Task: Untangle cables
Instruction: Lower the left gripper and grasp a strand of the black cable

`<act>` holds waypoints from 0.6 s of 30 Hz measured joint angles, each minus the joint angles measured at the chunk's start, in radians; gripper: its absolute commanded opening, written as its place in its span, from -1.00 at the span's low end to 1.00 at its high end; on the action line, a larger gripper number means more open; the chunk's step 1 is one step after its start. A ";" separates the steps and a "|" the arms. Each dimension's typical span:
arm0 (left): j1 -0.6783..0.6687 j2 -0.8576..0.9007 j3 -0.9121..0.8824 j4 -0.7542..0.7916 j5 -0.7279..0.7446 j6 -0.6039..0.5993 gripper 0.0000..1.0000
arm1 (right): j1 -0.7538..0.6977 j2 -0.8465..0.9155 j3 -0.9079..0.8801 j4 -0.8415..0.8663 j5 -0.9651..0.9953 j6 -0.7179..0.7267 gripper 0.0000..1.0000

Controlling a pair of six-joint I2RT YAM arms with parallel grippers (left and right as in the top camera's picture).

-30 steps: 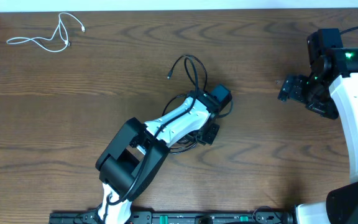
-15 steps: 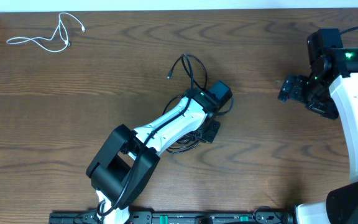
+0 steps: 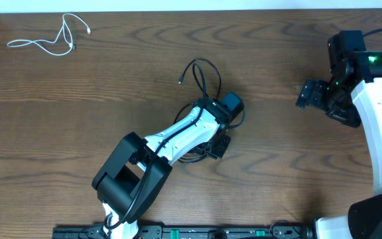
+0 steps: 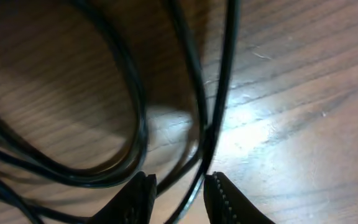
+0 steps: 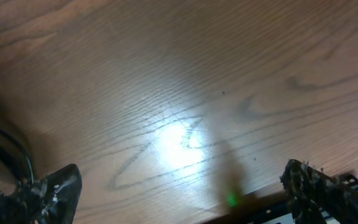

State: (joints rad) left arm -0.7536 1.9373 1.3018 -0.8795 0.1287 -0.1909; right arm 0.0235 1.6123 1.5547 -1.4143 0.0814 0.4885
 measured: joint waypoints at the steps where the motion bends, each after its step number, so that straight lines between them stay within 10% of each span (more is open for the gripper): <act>1: 0.000 0.000 0.000 0.002 0.005 0.009 -0.36 | 0.000 0.000 0.000 0.000 -0.003 0.000 0.99; 18: 0.000 0.000 -0.019 0.001 0.023 0.043 -0.54 | 0.000 0.000 0.000 0.000 -0.006 0.000 0.99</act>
State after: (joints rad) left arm -0.7536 1.9373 1.2823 -0.8783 0.1516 -0.1482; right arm 0.0235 1.6123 1.5547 -1.4143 0.0750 0.4885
